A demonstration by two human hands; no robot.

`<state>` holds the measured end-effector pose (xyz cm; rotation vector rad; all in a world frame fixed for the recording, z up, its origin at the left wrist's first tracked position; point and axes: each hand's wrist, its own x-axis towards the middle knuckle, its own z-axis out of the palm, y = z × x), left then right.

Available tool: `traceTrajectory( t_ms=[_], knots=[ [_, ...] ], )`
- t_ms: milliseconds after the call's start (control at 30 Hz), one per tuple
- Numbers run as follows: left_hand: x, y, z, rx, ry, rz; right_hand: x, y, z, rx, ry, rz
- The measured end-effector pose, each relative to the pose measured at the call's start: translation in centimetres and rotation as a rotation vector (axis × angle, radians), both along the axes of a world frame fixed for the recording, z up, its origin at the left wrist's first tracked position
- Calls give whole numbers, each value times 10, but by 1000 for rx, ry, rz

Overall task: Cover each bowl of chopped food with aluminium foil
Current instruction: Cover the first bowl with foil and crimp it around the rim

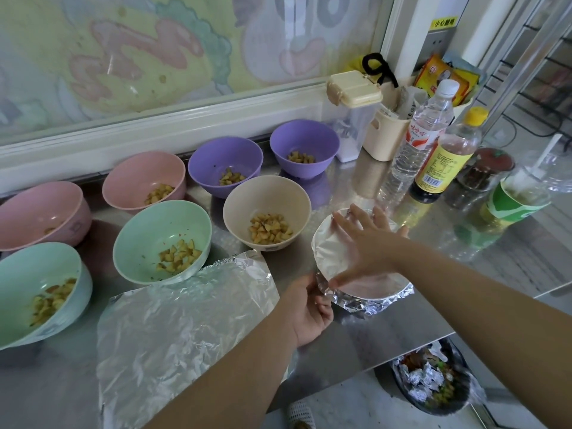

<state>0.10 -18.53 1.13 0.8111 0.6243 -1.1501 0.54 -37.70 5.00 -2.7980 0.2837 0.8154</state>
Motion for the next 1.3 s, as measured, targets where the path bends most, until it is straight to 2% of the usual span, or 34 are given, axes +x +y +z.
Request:
traceTrajectory(
  t_ms=[333, 633, 800, 900, 967, 1067, 1200, 1300],
  knots=[
    [-1, -3, -5, 1, 90, 39, 0, 1, 2, 25, 21, -5],
    [8, -11, -7, 127, 29, 23, -3, 4, 8, -8, 32, -16],
    [7, -1, -4, 37, -41, 17, -4, 5, 9, -10, 28, -18],
    [7, 9, -2, -5, -210, -104, -4, 6, 11, -11, 29, -21],
    [8, 10, -3, 45, -367, -202, -4, 6, 12, -15, 28, -22],
    [11, 11, -10, 189, -645, -333, -4, 7, 12, -20, 26, -20],
    [22, 17, -12, 464, -1160, -541, -5, 6, 12, -18, 29, -17],
    [27, 19, -7, 552, -1368, -612, -5, 6, 13, -12, 26, -15]
  ],
)
